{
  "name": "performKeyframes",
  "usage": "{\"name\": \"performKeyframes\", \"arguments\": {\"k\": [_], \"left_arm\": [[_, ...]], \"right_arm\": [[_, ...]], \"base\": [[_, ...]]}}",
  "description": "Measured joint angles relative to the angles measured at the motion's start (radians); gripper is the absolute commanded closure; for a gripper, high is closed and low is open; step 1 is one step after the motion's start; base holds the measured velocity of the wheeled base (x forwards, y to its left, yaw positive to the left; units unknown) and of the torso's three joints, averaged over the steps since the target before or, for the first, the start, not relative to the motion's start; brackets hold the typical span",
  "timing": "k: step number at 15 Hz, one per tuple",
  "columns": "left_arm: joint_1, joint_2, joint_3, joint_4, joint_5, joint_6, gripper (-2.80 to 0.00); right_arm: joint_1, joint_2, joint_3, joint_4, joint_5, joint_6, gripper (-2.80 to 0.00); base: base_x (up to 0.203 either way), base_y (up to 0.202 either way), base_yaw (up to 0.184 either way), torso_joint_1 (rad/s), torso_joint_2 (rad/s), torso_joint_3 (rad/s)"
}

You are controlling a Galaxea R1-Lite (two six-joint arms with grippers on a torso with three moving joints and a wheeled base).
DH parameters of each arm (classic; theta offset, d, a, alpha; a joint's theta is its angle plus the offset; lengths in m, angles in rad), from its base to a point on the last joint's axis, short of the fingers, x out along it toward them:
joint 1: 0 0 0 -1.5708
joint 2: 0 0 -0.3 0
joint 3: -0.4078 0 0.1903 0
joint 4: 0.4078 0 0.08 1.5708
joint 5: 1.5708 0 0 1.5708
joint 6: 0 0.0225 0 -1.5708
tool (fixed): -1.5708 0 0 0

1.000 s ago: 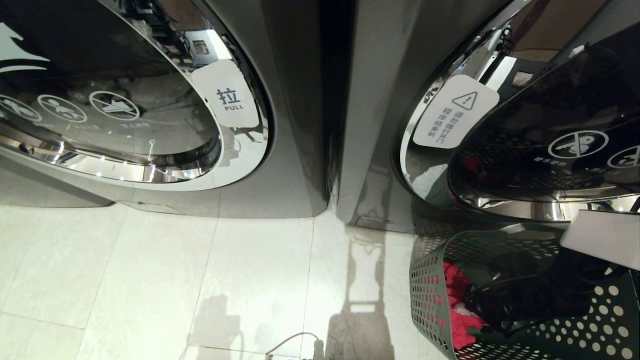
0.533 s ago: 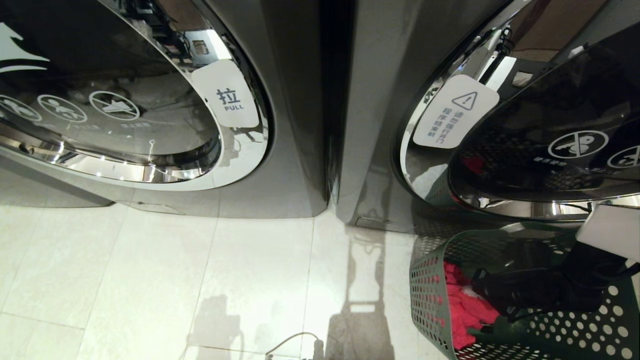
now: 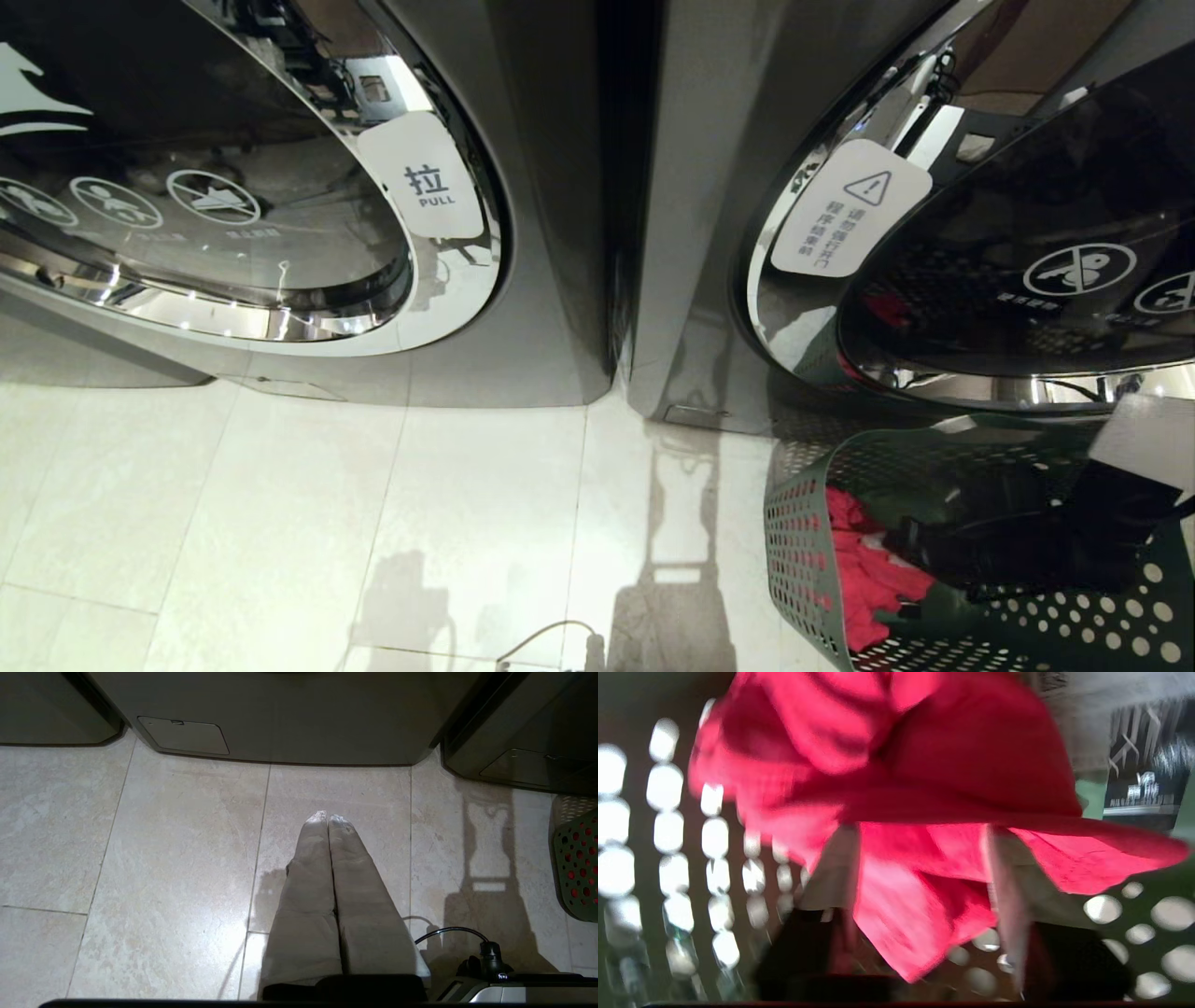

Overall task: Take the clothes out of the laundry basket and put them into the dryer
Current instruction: Take the clothes out of the basket

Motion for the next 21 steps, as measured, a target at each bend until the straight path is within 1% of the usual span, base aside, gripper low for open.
{"name": "performKeyframes", "arguments": {"k": [1, 2, 3, 5, 7, 8, 10, 12, 15, 18, 21], "left_arm": [[0.0, 0.0, 0.0, 0.0, 0.0, 0.0, 0.0], [0.0, 0.0, 0.0, 0.0, 0.0, 0.0, 0.0], [0.0, 0.0, 0.0, 0.0, 0.0, 0.0, 0.0], [0.0, 0.0, 0.0, 0.0, 0.0, 0.0, 0.0], [0.0, 0.0, 0.0, 0.0, 0.0, 0.0, 0.0], [0.0, 0.0, 0.0, 0.0, 0.0, 0.0, 0.0], [0.0, 0.0, 0.0, 0.0, 0.0, 0.0, 0.0], [0.0, 0.0, 0.0, 0.0, 0.0, 0.0, 0.0], [0.0, 0.0, 0.0, 0.0, 0.0, 0.0, 0.0], [0.0, 0.0, 0.0, 0.0, 0.0, 0.0, 0.0], [0.0, 0.0, 0.0, 0.0, 0.0, 0.0, 0.0]], "right_arm": [[-0.029, 0.002, 0.006, 0.0, 0.055, -0.074, -2.8], [-0.055, 0.003, 0.009, 0.0, 0.085, -0.124, -2.8], [-0.079, 0.004, 0.012, 0.0, 0.094, -0.143, -2.8], [-0.129, 0.009, 0.025, 0.0, 0.125, -0.146, -2.8], [-0.172, 0.026, 0.031, -0.011, 0.195, -0.165, -2.8], [-0.19, 0.04, 0.033, -0.024, 0.228, -0.191, -2.8], [-0.21, 0.079, 0.034, -0.054, 0.32, -0.251, -2.8], [-0.216, 0.116, 0.029, -0.063, 0.374, -0.254, -2.8], [-0.219, 0.155, 0.014, -0.061, 0.488, -0.183, -2.8], [-0.222, 0.199, -0.011, -0.064, 0.583, -0.174, -2.8], [-0.216, 0.241, -0.027, -0.064, 0.605, -0.179, -2.8]], "base": [[0.0, 0.0, 0.0, 0.0, 0.0, 0.0], [0.0, 0.0, 0.0, 0.0, 0.0, 0.0], [0.0, 0.0, 0.0, 0.0, 0.0, 0.0], [0.0, 0.0, 0.0, 0.0, 0.0, 0.0], [0.0, 0.0, 0.0, 0.0, 0.0, 0.0], [0.0, 0.0, 0.0, 0.0, 0.0, 0.0], [0.0, 0.0, 0.0, 0.0, 0.0, 0.0], [0.0, 0.0, 0.0, 0.0, 0.0, 0.0], [0.0, 0.0, 0.0, 0.0, 0.0, 0.0], [0.0, 0.0, 0.0, 0.0, 0.0, 0.0], [0.0, 0.0, 0.0, 0.0, 0.0, 0.0]]}}
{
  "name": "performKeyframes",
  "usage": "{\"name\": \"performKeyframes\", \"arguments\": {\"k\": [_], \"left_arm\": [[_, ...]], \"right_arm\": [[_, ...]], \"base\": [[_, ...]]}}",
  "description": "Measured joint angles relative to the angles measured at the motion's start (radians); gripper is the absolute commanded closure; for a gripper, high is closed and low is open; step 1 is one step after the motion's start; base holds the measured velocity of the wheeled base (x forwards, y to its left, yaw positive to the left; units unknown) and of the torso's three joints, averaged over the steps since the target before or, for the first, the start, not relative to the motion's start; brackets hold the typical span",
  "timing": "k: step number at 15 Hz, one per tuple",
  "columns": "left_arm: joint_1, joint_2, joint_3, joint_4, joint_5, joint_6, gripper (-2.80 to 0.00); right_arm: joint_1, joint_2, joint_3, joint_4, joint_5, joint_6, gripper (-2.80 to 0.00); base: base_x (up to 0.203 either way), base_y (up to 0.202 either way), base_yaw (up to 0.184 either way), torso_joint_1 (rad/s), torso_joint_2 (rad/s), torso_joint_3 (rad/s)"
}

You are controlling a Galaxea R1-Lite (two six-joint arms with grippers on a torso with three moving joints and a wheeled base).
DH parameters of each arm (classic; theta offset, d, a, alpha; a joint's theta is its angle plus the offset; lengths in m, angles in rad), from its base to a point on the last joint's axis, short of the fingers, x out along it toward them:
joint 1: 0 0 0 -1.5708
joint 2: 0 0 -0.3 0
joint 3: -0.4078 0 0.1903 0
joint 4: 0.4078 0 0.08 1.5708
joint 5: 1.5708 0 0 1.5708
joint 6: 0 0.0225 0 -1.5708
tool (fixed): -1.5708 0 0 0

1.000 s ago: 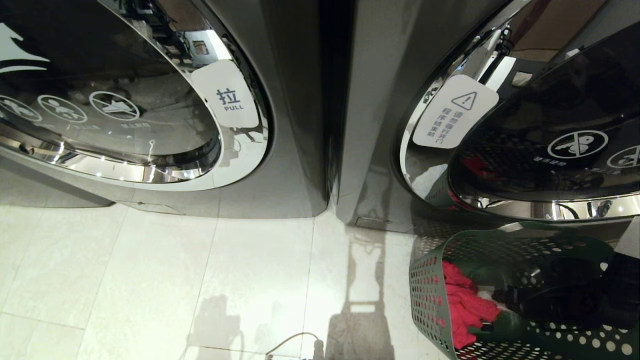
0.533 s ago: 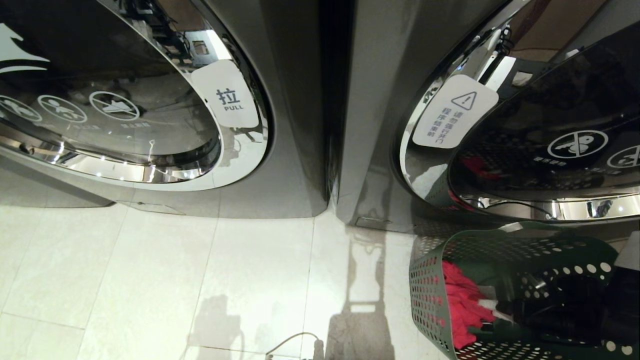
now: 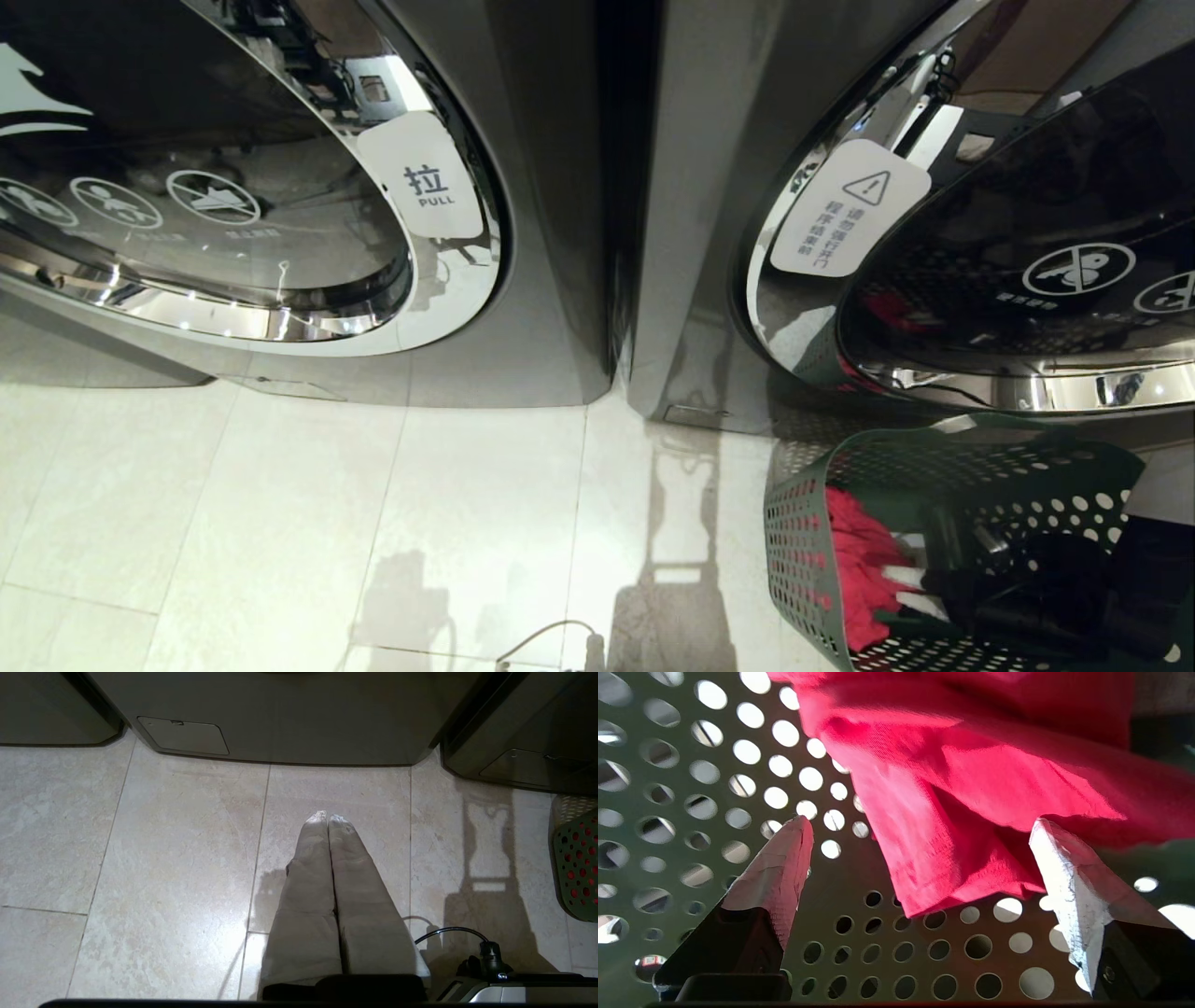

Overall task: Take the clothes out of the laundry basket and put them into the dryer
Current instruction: Take the clothes out of the basket

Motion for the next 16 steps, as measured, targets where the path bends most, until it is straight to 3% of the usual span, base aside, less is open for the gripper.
{"name": "performKeyframes", "arguments": {"k": [4, 7, 12, 15, 16], "left_arm": [[0.0, 0.0, 0.0, 0.0, 0.0, 0.0, 0.0], [0.0, 0.0, 0.0, 0.0, 0.0, 0.0, 0.0], [0.0, 0.0, 0.0, 0.0, 0.0, 0.0, 0.0], [0.0, 0.0, 0.0, 0.0, 0.0, 0.0, 0.0], [0.0, 0.0, 0.0, 0.0, 0.0, 0.0, 0.0]], "right_arm": [[0.009, 0.054, -0.046, 0.007, -0.033, -0.003, -2.8], [-0.008, 0.075, -0.093, 0.002, -0.192, -0.011, -2.8], [-0.051, 0.083, -0.145, -0.006, -0.369, -0.045, -2.8], [-0.074, 0.072, -0.143, -0.012, -0.365, -0.04, -2.8], [-0.077, 0.063, -0.132, -0.01, -0.326, -0.033, -2.8]], "base": [[0.0, 0.0, 0.0, 0.0, 0.0, 0.0], [0.0, 0.0, 0.0, 0.0, 0.0, 0.0], [0.0, 0.0, 0.0, 0.0, 0.0, 0.0], [0.0, 0.0, 0.0, 0.0, 0.0, 0.0], [0.0, 0.0, 0.0, 0.0, 0.0, 0.0]]}}
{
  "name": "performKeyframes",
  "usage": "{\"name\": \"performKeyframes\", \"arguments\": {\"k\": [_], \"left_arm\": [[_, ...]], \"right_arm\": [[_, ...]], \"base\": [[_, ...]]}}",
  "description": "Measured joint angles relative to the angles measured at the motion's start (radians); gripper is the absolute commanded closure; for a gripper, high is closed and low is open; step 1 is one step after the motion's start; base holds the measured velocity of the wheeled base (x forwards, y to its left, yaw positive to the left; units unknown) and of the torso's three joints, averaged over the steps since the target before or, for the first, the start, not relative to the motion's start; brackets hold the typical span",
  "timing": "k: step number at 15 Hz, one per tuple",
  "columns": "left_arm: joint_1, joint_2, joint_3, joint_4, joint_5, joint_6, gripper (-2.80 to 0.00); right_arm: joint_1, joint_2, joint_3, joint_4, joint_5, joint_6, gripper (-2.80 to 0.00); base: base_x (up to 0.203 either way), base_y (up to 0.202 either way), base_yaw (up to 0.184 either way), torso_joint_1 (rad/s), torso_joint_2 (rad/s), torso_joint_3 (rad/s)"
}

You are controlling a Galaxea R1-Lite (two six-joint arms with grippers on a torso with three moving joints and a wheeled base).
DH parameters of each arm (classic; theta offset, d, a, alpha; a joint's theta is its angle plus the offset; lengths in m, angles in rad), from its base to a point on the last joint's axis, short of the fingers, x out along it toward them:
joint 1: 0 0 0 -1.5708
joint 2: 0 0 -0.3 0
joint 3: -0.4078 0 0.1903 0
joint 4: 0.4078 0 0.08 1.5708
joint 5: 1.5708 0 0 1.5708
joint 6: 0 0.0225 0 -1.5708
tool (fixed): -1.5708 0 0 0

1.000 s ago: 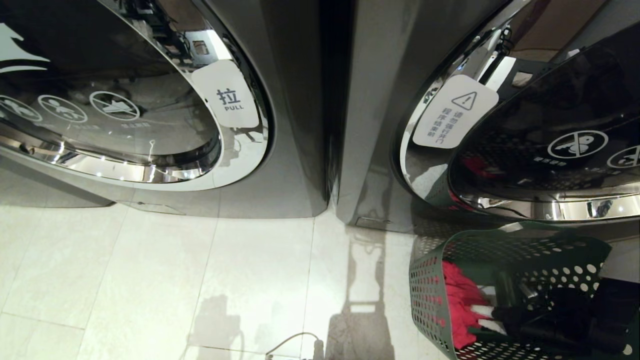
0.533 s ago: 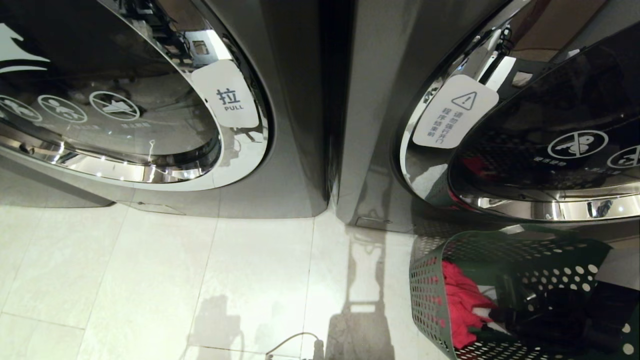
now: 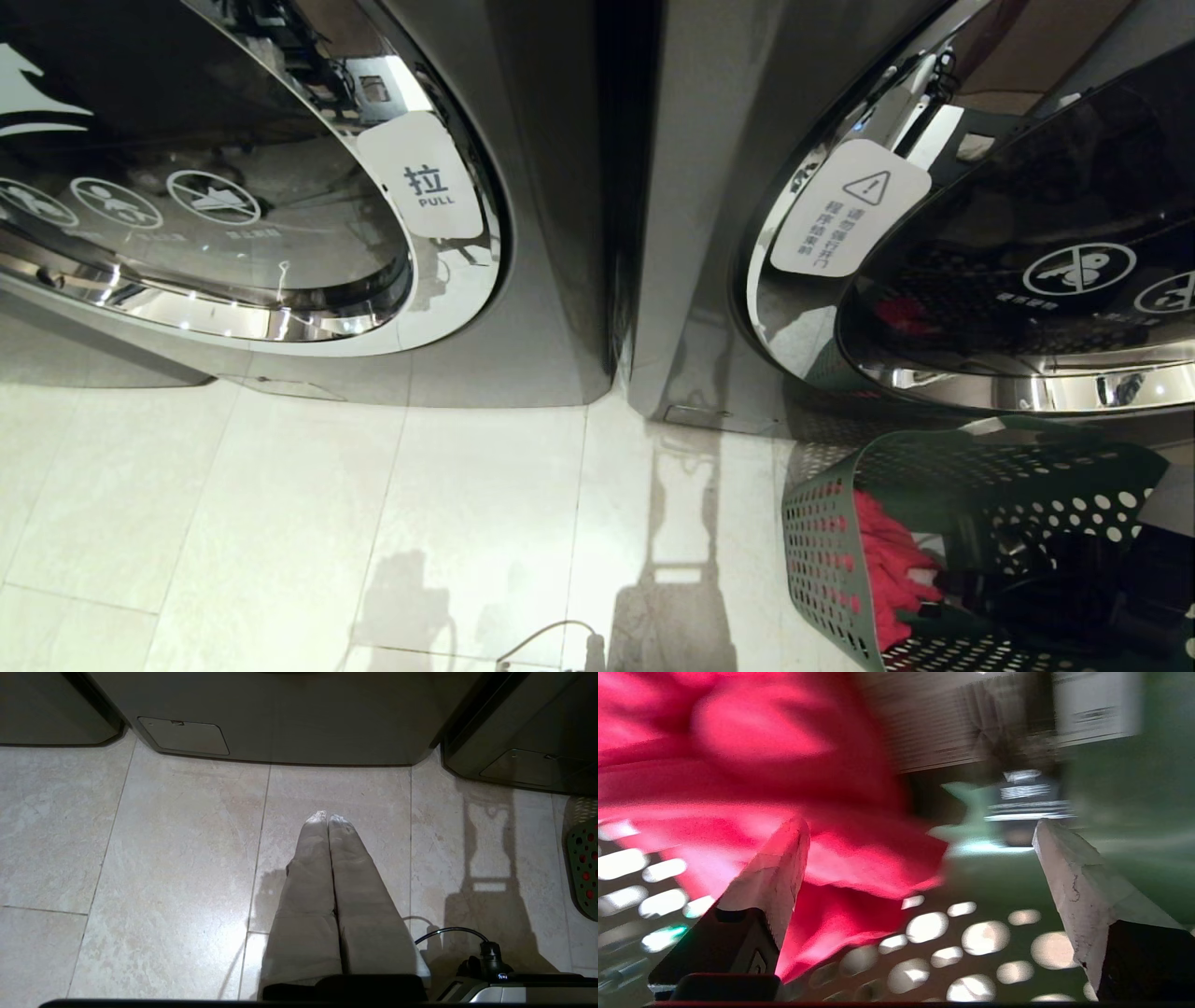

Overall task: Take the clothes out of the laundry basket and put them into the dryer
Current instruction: Take the clothes out of the basket

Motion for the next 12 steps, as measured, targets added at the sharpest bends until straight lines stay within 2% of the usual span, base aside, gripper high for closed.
{"name": "performKeyframes", "arguments": {"k": [3, 6, 12], "left_arm": [[0.0, 0.0, 0.0, 0.0, 0.0, 0.0, 0.0], [0.0, 0.0, 0.0, 0.0, 0.0, 0.0, 0.0], [0.0, 0.0, 0.0, 0.0, 0.0, 0.0, 0.0]], "right_arm": [[0.017, -0.041, 0.071, 0.01, 0.196, 0.043, -2.8], [0.054, -0.055, 0.093, 0.008, 0.276, 0.142, -2.8], [0.101, 0.028, 0.001, 0.005, 0.285, 0.158, -2.8]], "base": [[0.0, 0.0, 0.0, 0.0, 0.0, 0.0], [0.0, 0.0, 0.0, 0.0, 0.0, 0.0], [0.0, 0.0, 0.0, 0.0, 0.0, 0.0]]}}
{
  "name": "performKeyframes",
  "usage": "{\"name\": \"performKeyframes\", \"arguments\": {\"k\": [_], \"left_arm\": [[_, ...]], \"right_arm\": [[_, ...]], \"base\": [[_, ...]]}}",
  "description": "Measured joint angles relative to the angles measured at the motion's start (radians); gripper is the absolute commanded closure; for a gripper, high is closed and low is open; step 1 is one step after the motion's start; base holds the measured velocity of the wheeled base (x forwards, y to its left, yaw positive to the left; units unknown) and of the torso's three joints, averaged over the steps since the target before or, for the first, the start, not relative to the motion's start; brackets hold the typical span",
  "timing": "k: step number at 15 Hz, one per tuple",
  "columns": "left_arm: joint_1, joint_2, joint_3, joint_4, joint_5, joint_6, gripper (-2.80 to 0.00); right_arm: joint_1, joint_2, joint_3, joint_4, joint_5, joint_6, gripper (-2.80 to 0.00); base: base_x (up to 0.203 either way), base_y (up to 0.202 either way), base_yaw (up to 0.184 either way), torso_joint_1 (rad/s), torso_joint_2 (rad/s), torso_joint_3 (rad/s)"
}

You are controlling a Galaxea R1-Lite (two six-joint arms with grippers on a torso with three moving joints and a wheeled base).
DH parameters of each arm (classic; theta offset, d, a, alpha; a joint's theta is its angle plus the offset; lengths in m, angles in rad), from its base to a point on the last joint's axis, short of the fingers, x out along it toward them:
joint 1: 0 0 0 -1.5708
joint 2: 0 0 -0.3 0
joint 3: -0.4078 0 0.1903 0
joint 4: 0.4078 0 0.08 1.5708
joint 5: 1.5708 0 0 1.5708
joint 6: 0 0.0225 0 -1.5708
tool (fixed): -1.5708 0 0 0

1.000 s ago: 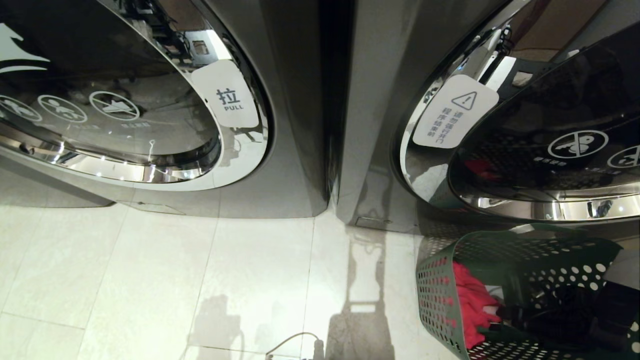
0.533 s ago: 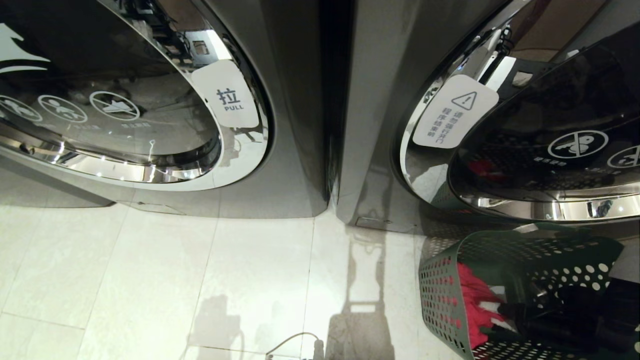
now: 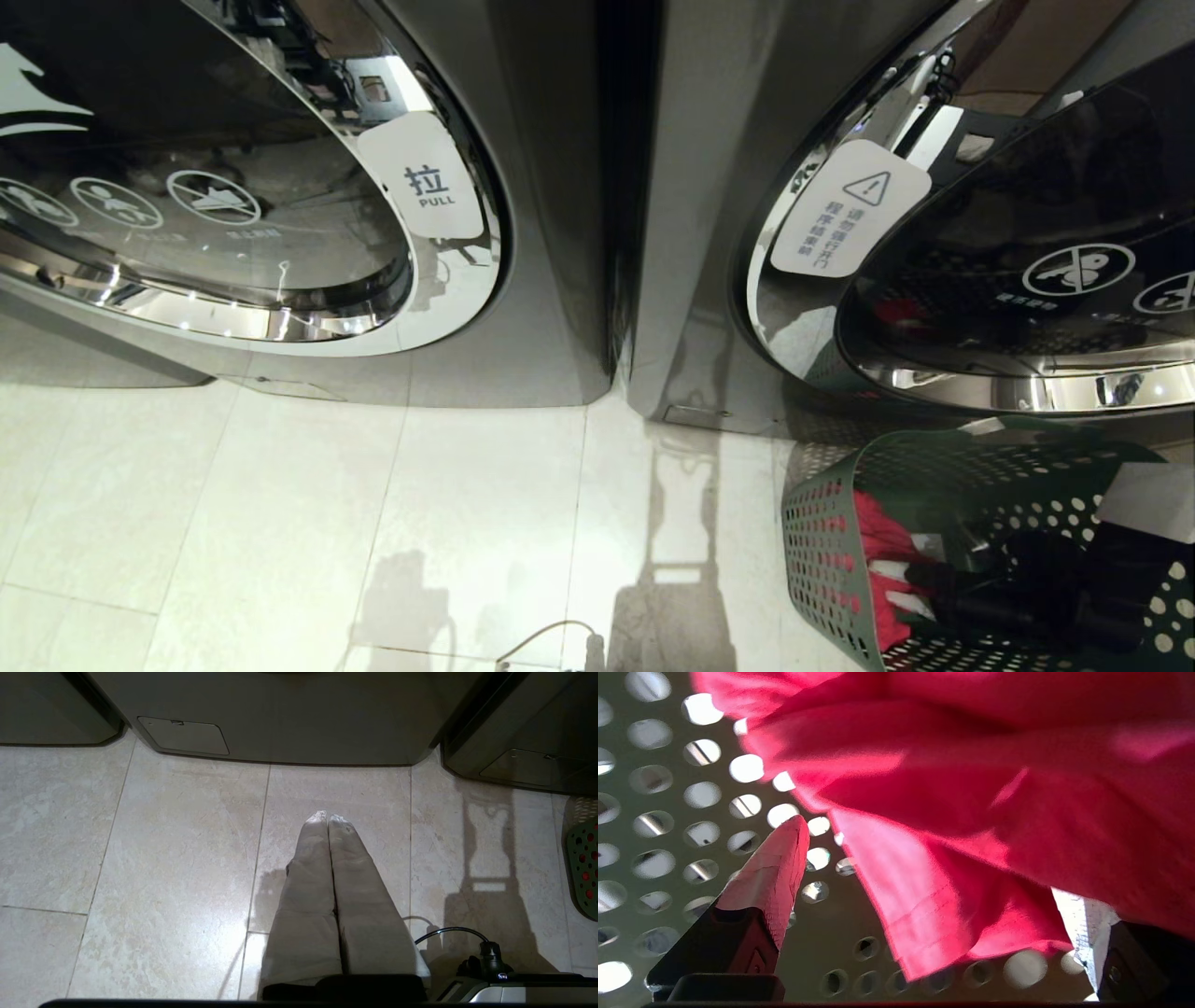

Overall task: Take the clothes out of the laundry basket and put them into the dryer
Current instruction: Take the clothes out of the basket

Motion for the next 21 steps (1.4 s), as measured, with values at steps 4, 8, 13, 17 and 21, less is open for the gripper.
{"name": "performKeyframes", "arguments": {"k": [4, 8, 13, 17, 21], "left_arm": [[0.0, 0.0, 0.0, 0.0, 0.0, 0.0, 0.0], [0.0, 0.0, 0.0, 0.0, 0.0, 0.0, 0.0], [0.0, 0.0, 0.0, 0.0, 0.0, 0.0, 0.0], [0.0, 0.0, 0.0, 0.0, 0.0, 0.0, 0.0], [0.0, 0.0, 0.0, 0.0, 0.0, 0.0, 0.0]], "right_arm": [[0.009, 0.061, -0.098, 0.009, 0.001, 0.009, -2.8], [0.021, 0.102, -0.168, 0.018, 0.001, 0.028, -2.8], [0.024, 0.112, -0.183, 0.017, -0.007, 0.042, 0.0], [0.023, 0.095, -0.177, 0.049, -0.009, 0.042, 0.0], [0.009, 0.004, -0.114, 0.099, -0.082, 0.041, 0.0]], "base": [[0.0, 0.0, 0.0, 0.0, 0.0, 0.0], [0.0, 0.0, 0.0, 0.0, 0.0, 0.0], [0.0, 0.0, 0.0, 0.0, 0.0, 0.0], [0.0, 0.0, 0.0, 0.0, 0.0, 0.0], [0.0, 0.0, 0.0, 0.0, 0.0, 0.0]]}}
